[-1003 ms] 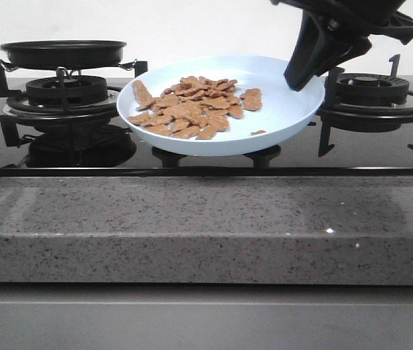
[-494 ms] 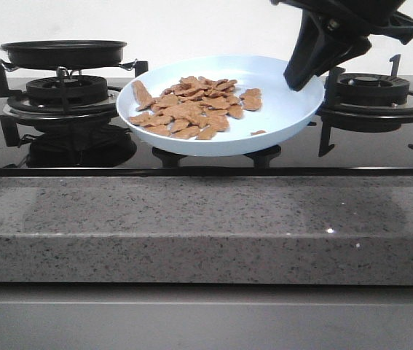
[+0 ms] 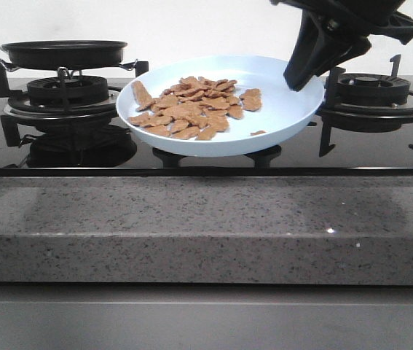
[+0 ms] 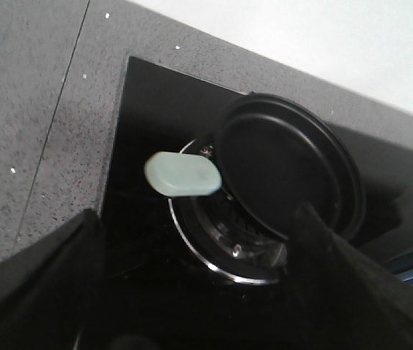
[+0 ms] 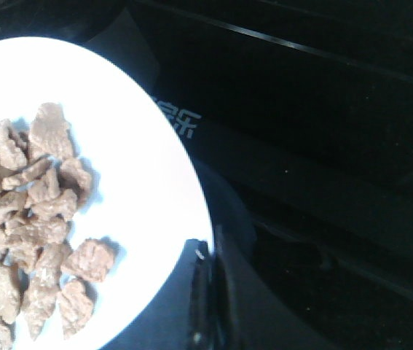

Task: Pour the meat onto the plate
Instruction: 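Lower the pan onto the burner and release it with the left gripper, then lower the plate of meat onto the knobs with the right gripper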

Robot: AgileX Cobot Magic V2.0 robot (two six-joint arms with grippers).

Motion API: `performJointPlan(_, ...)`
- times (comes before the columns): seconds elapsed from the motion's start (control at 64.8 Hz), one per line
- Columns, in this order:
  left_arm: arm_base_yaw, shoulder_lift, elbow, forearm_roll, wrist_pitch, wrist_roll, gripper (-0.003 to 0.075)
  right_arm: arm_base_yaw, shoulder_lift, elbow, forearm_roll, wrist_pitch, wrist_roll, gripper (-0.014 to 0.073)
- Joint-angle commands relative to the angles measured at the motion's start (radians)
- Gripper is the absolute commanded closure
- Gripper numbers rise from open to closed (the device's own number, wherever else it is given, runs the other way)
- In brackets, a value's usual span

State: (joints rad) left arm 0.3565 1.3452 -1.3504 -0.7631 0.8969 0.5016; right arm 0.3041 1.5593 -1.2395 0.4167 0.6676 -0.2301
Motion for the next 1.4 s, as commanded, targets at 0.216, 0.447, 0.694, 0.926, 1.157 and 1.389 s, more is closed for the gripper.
performJointPlan(0.216, -0.332, -0.305, 0.184, 0.455, -0.186, -0.262, 0.0206, -0.003, -0.043, -0.023, 0.030, -0.045, -0.006, 0.0713)
performJointPlan(0.447, -0.496, -0.485, 0.393, 0.739, -0.179, -0.478, 0.0206, -0.003, -0.043, -0.023, 0.030, -0.045, -0.006, 0.0713)
performJointPlan(0.694, -0.505, -0.633, 0.544, 0.753, -0.167, -0.491, 0.0206, -0.003, -0.043, -0.023, 0.030, -0.045, -0.006, 0.0713)
performJointPlan(0.926, -0.505, -0.676, 0.564, 0.752, -0.163, -0.491, 0.0206, -0.003, -0.043, -0.023, 0.030, -0.050, -0.006, 0.0713)
performJointPlan(1.157, -0.505, -0.676, 0.564, 0.750, -0.163, -0.491, 0.0206, -0.020, -0.043, -0.063, 0.023, -0.037, -0.006, 0.0713)
performJointPlan(1.389, -0.505, -0.676, 0.564, 0.747, -0.163, -0.491, 0.0206, -0.087, -0.005, -0.244, 0.034, 0.035, -0.006, 0.0713)
